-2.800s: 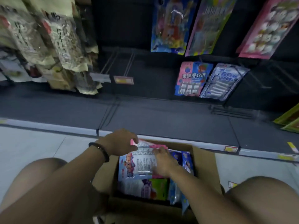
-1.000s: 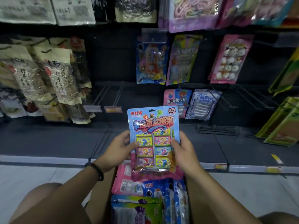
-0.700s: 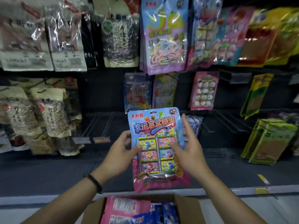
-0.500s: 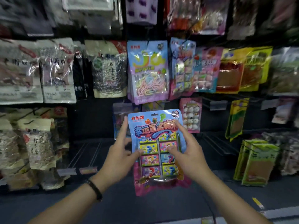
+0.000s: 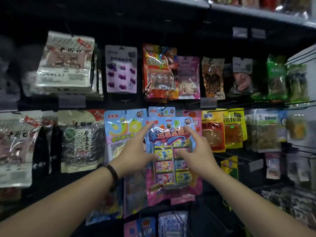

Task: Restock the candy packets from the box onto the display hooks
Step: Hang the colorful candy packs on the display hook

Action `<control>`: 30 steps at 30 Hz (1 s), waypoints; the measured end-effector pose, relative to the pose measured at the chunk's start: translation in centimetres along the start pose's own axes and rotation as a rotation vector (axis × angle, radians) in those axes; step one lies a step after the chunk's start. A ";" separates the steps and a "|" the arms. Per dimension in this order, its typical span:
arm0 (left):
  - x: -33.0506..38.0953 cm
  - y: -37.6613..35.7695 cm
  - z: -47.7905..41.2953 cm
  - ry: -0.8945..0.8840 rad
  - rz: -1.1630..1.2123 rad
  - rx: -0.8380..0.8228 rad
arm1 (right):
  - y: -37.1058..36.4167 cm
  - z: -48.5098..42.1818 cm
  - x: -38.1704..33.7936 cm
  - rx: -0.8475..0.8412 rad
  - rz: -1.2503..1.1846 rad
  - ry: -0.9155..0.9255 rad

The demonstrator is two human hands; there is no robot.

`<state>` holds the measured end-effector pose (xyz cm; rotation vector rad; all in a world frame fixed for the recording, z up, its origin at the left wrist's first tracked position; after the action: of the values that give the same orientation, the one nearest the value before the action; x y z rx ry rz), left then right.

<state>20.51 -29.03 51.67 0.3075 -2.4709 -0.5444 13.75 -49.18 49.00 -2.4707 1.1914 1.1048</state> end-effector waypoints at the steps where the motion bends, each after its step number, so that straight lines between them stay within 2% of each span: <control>1: 0.5 -0.2 -1.4 -0.007 -0.024 0.002 | 0.2 -1.4 0.0 0.014 0.002 -0.002; 10: 0.5 -1.4 -9.7 0.057 -0.202 0.000 | -1.3 -9.8 0.2 0.035 -0.052 -0.006; 15: -1.4 -1.9 -10.9 0.141 -0.215 -0.002 | -2.6 -11.3 1.3 0.020 -0.037 -0.075; 22: -2.4 -1.9 -12.1 0.183 -0.304 -0.016 | -4.5 -12.8 2.7 0.062 -0.005 -0.055; 30: -3.3 -2.9 -13.2 0.158 -0.445 -0.040 | -7.5 -14.8 5.7 -0.018 0.107 -0.105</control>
<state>31.19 -34.62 58.60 0.8618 -2.2385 -0.7174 29.67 -54.34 54.41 -2.3534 1.3008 1.2614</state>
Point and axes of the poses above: each hand's wrist, its own z-axis away from the middle knuckle, its own y-axis out of the back of the hand, x = y × z, the point moved 8 cm from there along -z, towards the middle knuckle, and after that the axes turned 12 degrees about x, right-handed, at the moved point
